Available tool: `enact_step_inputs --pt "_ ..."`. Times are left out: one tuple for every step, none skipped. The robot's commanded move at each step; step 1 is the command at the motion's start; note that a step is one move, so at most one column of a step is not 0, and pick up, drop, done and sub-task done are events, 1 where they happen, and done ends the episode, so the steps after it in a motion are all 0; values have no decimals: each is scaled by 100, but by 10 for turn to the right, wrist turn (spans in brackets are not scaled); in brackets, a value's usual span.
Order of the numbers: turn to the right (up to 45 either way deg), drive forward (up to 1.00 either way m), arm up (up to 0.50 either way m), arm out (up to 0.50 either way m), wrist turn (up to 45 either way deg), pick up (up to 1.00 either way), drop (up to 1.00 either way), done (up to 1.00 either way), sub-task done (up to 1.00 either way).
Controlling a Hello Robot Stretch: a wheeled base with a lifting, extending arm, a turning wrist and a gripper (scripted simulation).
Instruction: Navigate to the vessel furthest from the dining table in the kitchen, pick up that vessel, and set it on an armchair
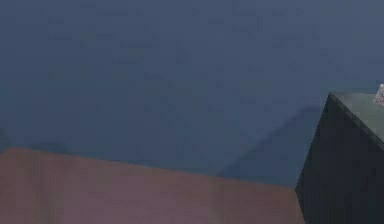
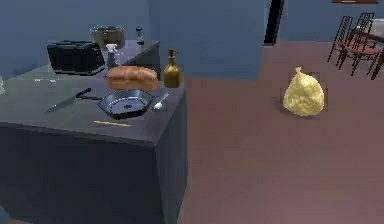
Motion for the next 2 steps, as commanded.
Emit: enact_step_inputs --pt "120 0 0 0 0 0 0 0 0" --pt "0 45 0 0 0 0 0 0 0"
